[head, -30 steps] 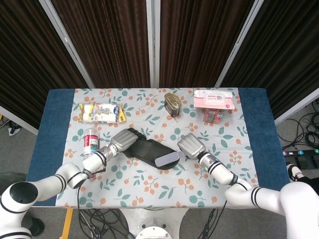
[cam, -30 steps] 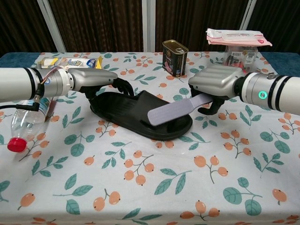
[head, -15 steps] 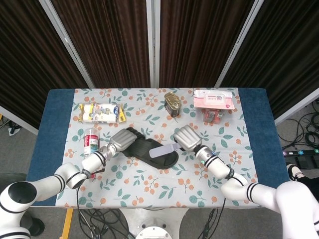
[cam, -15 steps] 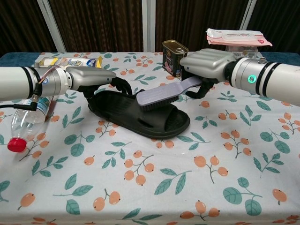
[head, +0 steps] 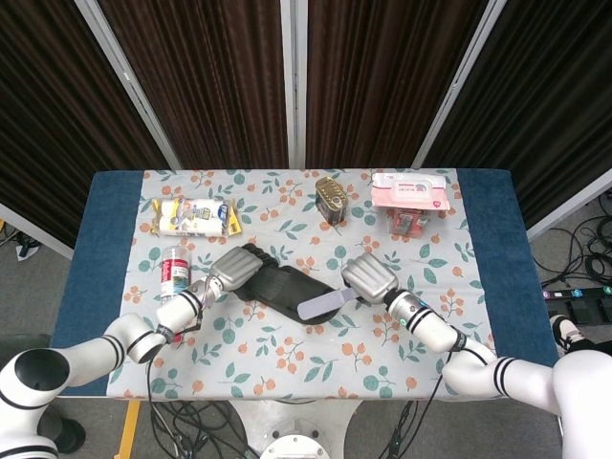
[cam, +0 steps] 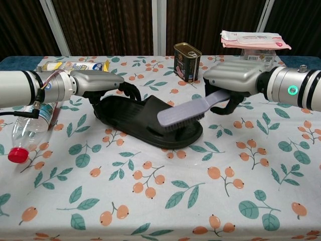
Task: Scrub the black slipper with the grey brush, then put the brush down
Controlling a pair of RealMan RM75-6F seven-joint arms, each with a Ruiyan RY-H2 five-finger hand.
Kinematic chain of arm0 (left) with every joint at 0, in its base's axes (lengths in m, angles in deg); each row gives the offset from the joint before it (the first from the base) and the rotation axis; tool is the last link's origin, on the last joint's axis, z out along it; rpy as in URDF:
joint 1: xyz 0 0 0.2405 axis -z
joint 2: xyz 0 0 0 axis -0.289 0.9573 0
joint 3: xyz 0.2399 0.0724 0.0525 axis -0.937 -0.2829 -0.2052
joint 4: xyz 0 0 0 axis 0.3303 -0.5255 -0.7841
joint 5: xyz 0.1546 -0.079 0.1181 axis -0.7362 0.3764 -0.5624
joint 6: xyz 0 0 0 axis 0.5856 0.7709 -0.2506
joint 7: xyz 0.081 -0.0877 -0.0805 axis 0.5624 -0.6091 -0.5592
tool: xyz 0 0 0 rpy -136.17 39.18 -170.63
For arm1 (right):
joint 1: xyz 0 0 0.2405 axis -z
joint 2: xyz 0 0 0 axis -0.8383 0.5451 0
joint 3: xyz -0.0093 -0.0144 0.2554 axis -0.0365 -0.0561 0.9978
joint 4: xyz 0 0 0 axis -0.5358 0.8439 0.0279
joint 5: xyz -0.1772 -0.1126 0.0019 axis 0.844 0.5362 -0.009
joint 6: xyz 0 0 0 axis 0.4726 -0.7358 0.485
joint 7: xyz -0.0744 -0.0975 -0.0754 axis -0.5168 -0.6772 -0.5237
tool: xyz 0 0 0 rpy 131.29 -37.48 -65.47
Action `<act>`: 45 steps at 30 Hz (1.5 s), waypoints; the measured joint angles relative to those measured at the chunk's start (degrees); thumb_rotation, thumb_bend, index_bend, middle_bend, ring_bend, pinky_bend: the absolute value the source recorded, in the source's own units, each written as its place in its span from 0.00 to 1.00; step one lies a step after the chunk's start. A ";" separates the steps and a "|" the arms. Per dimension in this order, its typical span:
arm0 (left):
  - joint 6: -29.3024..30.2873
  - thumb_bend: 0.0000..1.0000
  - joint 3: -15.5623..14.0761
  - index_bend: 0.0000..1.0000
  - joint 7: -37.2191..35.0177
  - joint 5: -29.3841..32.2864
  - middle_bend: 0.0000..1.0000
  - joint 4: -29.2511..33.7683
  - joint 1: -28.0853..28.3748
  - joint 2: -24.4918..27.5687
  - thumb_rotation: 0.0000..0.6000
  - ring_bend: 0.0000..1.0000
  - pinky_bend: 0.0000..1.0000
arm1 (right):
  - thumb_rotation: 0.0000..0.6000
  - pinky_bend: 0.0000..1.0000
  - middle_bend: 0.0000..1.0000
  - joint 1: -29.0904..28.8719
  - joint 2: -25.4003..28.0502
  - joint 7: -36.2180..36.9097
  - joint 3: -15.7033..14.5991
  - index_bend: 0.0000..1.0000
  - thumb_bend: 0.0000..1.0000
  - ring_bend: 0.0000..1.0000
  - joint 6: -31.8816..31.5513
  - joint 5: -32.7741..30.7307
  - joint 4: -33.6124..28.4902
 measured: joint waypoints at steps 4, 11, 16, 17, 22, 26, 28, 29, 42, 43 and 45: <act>-0.09 0.25 0.06 0.36 0.65 0.32 0.41 0.57 0.02 0.28 1.00 0.22 0.18 | 1.00 1.00 0.99 -1.09 -2.94 -0.41 2.61 1.00 0.33 1.00 -0.08 -0.88 3.64; -0.32 0.25 0.26 0.36 1.57 1.18 0.40 1.49 -0.09 0.76 1.00 0.22 0.18 | 1.00 1.00 0.99 -3.81 -8.38 -4.74 3.06 1.00 0.33 1.00 5.53 -3.23 10.19; -0.07 0.25 0.10 0.36 1.81 1.33 0.40 1.50 -0.39 0.76 1.00 0.22 0.18 | 1.00 1.00 0.99 -2.26 -5.86 -4.19 0.37 1.00 0.33 1.00 5.19 -1.87 6.79; -0.11 0.25 0.09 0.36 1.83 1.37 0.40 1.48 -0.39 0.77 1.00 0.22 0.18 | 1.00 1.00 0.99 -1.77 -4.90 -3.78 -0.22 1.00 0.33 1.00 4.86 -1.38 5.66; 0.22 0.25 0.23 0.25 2.15 1.56 0.29 2.04 -0.54 1.09 1.00 0.15 0.18 | 1.00 1.00 0.99 1.34 1.55 -0.62 -2.62 1.00 0.33 1.00 0.84 1.61 -0.11; 1.35 0.25 0.50 0.16 2.72 1.72 0.16 3.87 -0.94 2.30 1.00 0.09 0.17 | 1.00 1.00 0.99 3.90 5.46 2.95 -1.84 1.00 0.33 1.00 -3.38 1.49 -2.12; 2.34 0.25 0.72 0.15 3.00 1.82 0.14 5.01 -1.31 3.00 1.00 0.08 0.17 | 1.00 1.00 0.99 4.71 6.32 3.33 -0.90 1.00 0.33 1.00 -4.18 -0.10 -2.27; 2.95 0.25 0.88 0.15 3.21 1.90 0.14 5.93 -1.56 3.58 1.00 0.08 0.17 | 1.00 1.00 0.99 4.89 6.52 3.22 -0.52 1.00 0.33 1.00 -4.12 -1.04 -2.19; 16.01 0.25 2.19 0.15 5.07 2.69 0.14 19.16 -8.92 13.99 1.00 0.08 0.17 | 1.00 1.00 0.97 4.42 -2.33 -7.19 3.24 1.00 0.26 0.98 3.45 -16.96 9.35; 17.16 0.25 2.15 0.15 5.10 2.67 0.14 20.06 -9.77 14.81 1.00 0.08 0.17 | 1.00 1.00 0.96 4.20 -3.17 -7.86 3.42 1.00 0.25 0.97 3.83 -17.50 10.01; 19.63 0.25 1.99 0.15 5.09 2.54 0.14 21.88 -11.66 16.57 1.00 0.08 0.17 | 1.00 1.00 0.92 3.69 -4.67 -9.34 3.76 0.97 0.21 0.94 4.63 -18.61 11.31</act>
